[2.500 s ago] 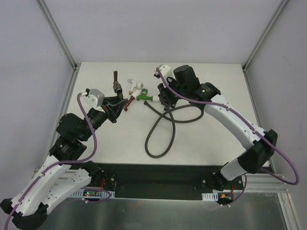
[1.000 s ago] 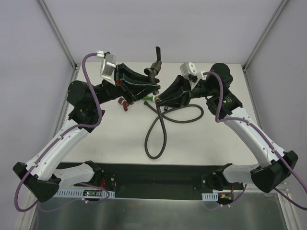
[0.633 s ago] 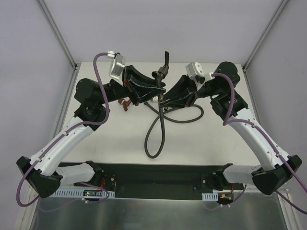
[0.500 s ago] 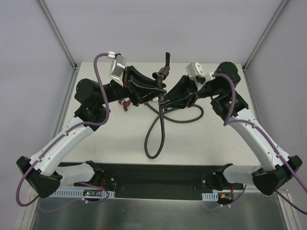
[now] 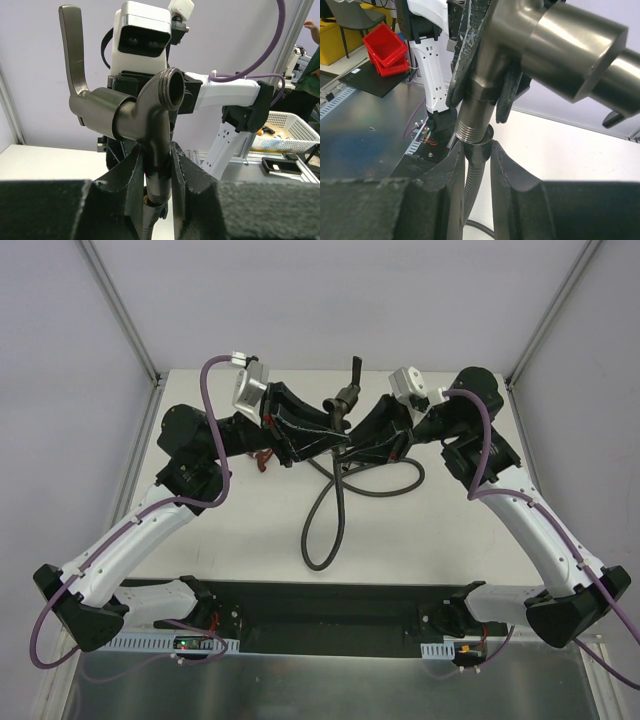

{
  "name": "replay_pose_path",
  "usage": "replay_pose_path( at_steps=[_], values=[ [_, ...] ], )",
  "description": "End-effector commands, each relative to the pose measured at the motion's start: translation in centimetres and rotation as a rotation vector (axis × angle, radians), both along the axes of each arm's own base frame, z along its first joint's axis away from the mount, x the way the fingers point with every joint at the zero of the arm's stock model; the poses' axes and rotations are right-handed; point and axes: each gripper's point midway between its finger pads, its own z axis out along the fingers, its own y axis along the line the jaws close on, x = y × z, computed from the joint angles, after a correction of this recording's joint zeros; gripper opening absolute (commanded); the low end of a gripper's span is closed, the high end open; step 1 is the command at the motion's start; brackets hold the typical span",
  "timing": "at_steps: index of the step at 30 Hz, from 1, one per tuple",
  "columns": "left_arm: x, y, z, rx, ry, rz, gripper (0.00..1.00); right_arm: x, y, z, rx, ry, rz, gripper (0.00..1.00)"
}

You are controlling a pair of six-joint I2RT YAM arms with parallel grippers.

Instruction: Install the water faucets

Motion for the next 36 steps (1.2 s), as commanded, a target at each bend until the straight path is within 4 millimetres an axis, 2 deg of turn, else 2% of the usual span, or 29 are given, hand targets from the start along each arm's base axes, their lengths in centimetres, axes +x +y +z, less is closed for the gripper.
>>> replay_pose_path(
  at_steps=[1,21,36],
  values=[
    [-1.5,0.8,2.8,-0.051,-0.142,0.013,0.0,-0.8,-0.9,3.1,0.065,-0.113,-0.017,0.02],
    [-0.7,0.6,2.4,0.005,-0.214,0.086,0.0,-1.2,-1.3,3.0,0.062,-0.121,-0.023,0.02],
    [0.0,-0.4,0.6,0.118,-0.274,0.105,0.0,-0.9,-1.3,2.7,0.047,-0.102,-0.041,0.02]
  ],
)
